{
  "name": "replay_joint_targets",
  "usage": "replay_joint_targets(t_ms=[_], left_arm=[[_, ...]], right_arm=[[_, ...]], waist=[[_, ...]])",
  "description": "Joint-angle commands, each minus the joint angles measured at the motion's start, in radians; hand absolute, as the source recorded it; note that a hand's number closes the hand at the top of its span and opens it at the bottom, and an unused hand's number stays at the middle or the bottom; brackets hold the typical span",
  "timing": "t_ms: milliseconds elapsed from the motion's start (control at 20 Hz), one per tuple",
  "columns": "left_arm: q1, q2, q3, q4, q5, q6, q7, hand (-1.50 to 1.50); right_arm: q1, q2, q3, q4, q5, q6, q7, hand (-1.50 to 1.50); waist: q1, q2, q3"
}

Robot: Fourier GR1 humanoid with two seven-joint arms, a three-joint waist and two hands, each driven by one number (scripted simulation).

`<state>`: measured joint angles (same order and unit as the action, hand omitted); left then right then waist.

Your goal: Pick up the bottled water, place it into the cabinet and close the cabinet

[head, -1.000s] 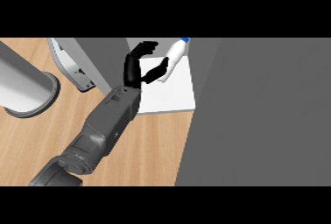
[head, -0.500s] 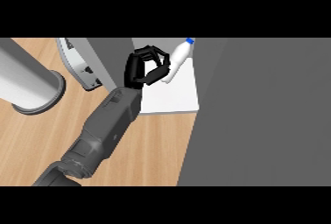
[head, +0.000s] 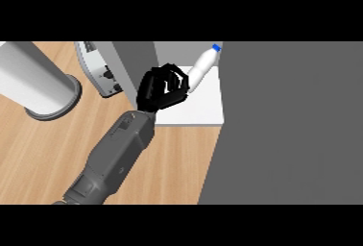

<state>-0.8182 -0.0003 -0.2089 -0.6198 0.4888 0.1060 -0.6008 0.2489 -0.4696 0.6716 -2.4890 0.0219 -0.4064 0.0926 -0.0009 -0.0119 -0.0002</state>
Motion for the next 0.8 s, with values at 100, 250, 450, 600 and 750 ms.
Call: replay_joint_targets(t_ms=[100,250,450,600,750], left_arm=[[0.223,0.061,-0.019,-0.282,0.039,-0.044,0.067,1.50],[0.348,0.085,-0.074,-0.467,0.031,-0.030,0.124,1.50],[0.574,0.119,-0.139,-0.671,0.026,-0.039,0.131,1.50],[0.659,0.162,-0.142,-0.860,0.053,-0.018,0.199,1.50],[0.777,0.186,-0.173,-0.967,0.051,-0.022,0.201,1.50]], right_arm=[[0.053,-0.063,0.006,-0.151,0.042,0.006,0.055,-1.50],[0.024,-0.045,0.019,-0.086,0.049,-0.001,0.056,-1.50],[0.023,-0.054,0.059,-0.080,0.052,0.010,0.035,1.50],[-0.023,-0.116,0.028,-0.155,0.010,0.060,0.120,1.50],[-0.049,-0.111,0.128,-0.145,-0.008,0.114,0.140,1.50]], waist=[[0.020,-0.004,0.000],[0.041,-0.009,0.000],[0.040,-0.007,0.000],[0.040,-0.003,0.000],[0.032,-0.001,-0.001]])
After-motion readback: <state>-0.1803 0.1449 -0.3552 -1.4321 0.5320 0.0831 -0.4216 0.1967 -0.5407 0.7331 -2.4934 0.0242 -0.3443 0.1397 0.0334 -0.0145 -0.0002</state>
